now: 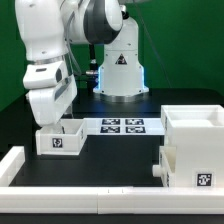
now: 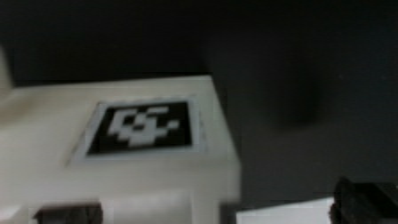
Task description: Assemble drawer
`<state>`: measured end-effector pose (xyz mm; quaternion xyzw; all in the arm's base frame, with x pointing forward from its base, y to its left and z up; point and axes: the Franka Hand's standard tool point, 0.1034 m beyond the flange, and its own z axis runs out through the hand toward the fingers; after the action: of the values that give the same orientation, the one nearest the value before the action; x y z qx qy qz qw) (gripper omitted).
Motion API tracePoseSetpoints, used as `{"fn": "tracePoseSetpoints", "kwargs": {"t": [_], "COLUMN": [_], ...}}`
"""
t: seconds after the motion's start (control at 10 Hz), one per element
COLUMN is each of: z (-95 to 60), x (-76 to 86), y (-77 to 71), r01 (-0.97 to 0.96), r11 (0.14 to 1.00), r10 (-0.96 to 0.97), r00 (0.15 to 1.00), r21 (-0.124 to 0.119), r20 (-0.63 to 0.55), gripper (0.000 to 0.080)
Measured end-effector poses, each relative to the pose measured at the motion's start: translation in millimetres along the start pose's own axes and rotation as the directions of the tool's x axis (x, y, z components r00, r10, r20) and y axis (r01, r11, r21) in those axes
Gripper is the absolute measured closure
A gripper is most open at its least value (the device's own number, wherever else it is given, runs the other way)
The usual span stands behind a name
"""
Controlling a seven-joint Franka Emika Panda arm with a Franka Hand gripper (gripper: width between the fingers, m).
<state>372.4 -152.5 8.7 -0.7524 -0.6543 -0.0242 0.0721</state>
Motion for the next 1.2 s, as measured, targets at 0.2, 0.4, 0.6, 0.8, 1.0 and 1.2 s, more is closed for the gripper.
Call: {"fn": "tracePoseSetpoints", "kwargs": {"t": [0.2,0.4,0.6,0.8,1.0,1.2], "z": [1.4,1.6,1.8,2.0,1.2,-3.8], "x": [0.8,0.4,0.4,0.4,-0.1,-2.7], "y": [0.0,-0.3,-0.5,-0.6,0.2,2.6], "r01": [-0.014,-0.015,-0.015,-0.015,-0.016,0.021], "r11": [1.000,1.000,1.000,1.000,1.000,1.000], "r10": [0.014,0.015,0.015,0.015,0.016,-0.021], "r00": [1.000,1.000,1.000,1.000,1.000,1.000], "r21": [0.002,0.003,0.003,0.003,0.000,-0.014], "r20": [-0.002,-0.002,-0.002,-0.002,0.000,0.002], "gripper": [0.0150,0.0178,0.0358,0.0679,0.0760,0.0760]}}
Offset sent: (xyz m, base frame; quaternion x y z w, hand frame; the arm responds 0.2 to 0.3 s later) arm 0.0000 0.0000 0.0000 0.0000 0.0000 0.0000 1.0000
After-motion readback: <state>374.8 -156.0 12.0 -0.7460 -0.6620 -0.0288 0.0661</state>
